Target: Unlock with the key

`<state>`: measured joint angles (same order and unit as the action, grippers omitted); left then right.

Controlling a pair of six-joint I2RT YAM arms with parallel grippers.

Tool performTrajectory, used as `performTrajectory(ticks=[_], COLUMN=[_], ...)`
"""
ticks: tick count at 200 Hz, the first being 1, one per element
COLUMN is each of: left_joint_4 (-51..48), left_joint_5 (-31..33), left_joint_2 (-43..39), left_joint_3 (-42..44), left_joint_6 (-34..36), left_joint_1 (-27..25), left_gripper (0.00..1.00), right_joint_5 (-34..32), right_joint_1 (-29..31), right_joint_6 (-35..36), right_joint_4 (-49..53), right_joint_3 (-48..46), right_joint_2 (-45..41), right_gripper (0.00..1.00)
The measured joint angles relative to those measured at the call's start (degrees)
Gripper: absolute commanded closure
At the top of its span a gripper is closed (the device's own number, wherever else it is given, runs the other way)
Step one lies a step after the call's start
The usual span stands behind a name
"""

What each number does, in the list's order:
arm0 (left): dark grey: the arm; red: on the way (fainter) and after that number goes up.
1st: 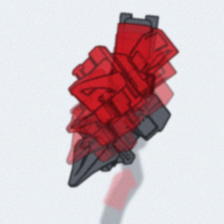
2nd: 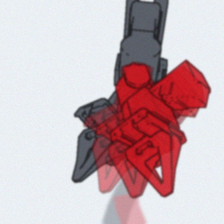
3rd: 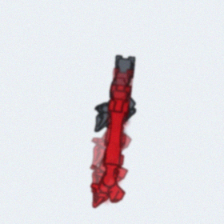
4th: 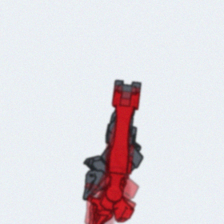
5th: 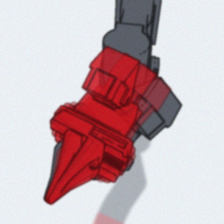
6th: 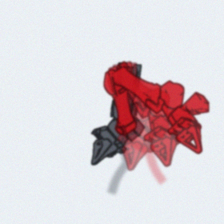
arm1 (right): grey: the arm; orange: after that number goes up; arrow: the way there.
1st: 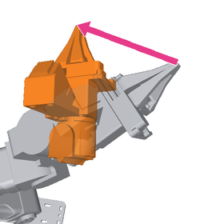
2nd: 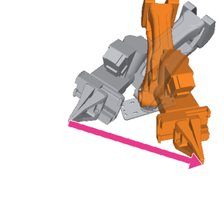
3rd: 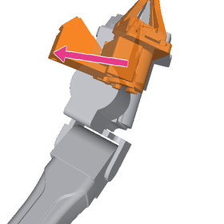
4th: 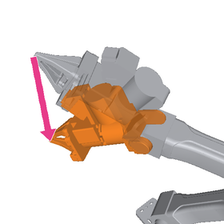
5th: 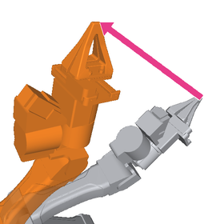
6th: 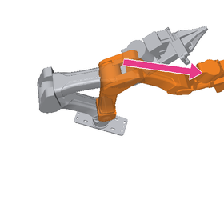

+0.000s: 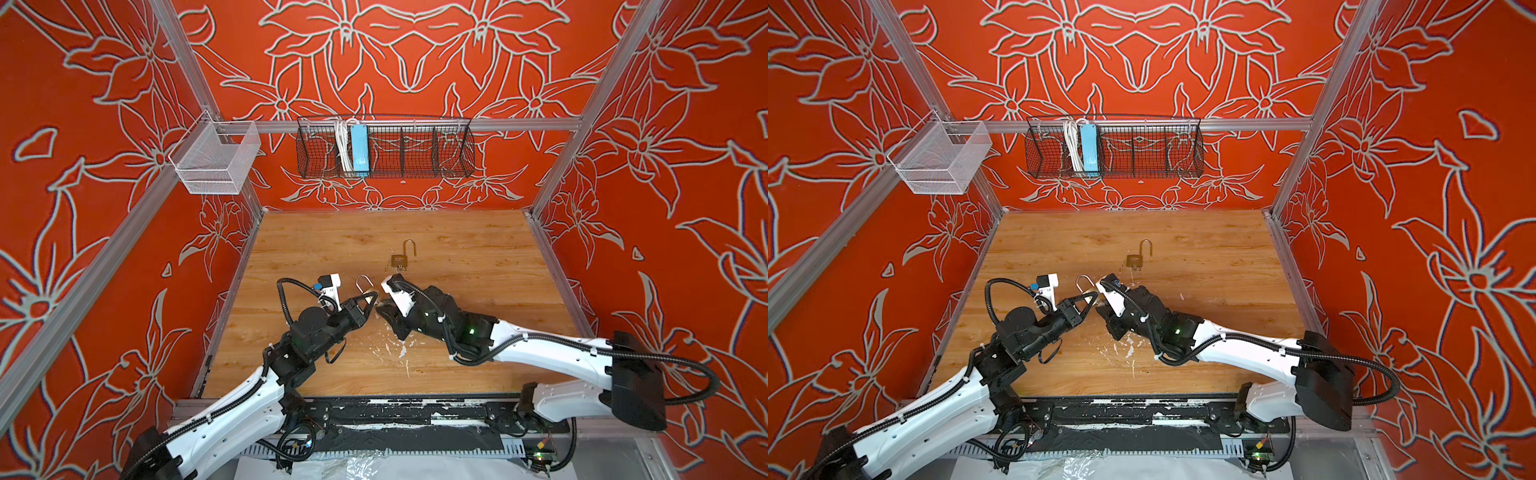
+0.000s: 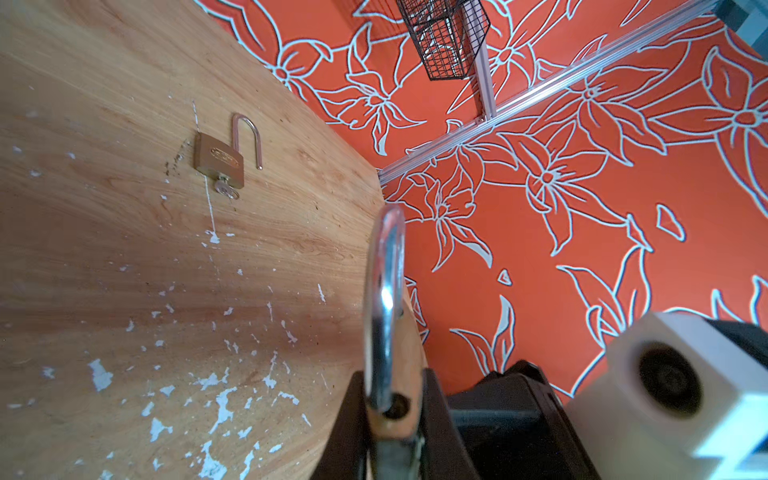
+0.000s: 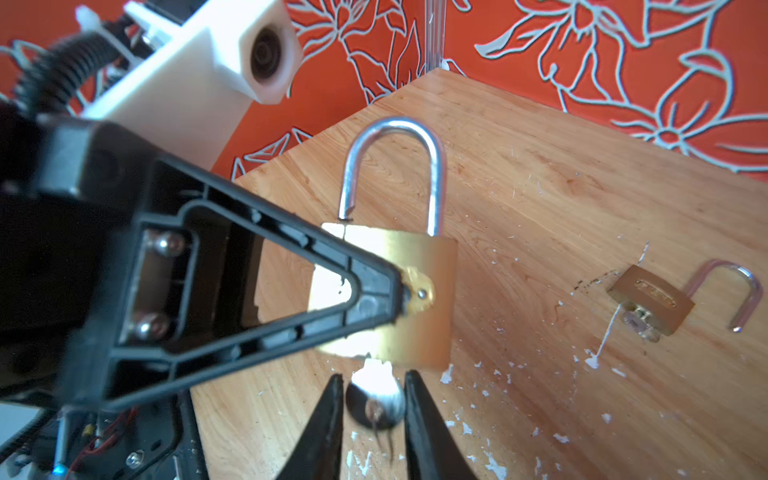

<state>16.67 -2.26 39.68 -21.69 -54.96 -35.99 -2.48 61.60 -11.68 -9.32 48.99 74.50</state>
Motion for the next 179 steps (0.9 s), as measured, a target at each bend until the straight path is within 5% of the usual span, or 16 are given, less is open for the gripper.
performTrajectory(ticks=[42,83,110,152,179], left_joint_4=[-7.54,-11.15,-13.75,-14.47,-14.58], left_joint_5=[-6.62,-19.87,-27.12,-33.46,-34.97], left_joint_2=[0.15,4.22,6.67,9.64,10.34], left_joint_3=[-3.72,-6.88,-10.99,-14.1,-14.08], left_joint_6=[9.22,22.38,29.14,33.38,34.25], left_joint_1=[4.5,5.62,5.62,5.62,5.62], left_gripper=[1.0,1.0,1.0,1.0,1.0], right_joint_5=[0.76,14.03,23.37,32.39,35.47], right_joint_1=[-2.84,-15.45,-17.57,-17.64,-17.68], right_joint_6=[-0.72,-6.6,-7.93,-10.34,-11.69], right_joint_4=[-0.42,-6.4,-9.51,-15.37,-18.32], right_joint_3=[-4.74,-7.26,-6.23,-4.04,-3.98], right_joint_2=[-9.27,-11.69,-8.98,-3.17,-1.7], right_gripper=[0.49,0.4,0.38,0.38,0.56])
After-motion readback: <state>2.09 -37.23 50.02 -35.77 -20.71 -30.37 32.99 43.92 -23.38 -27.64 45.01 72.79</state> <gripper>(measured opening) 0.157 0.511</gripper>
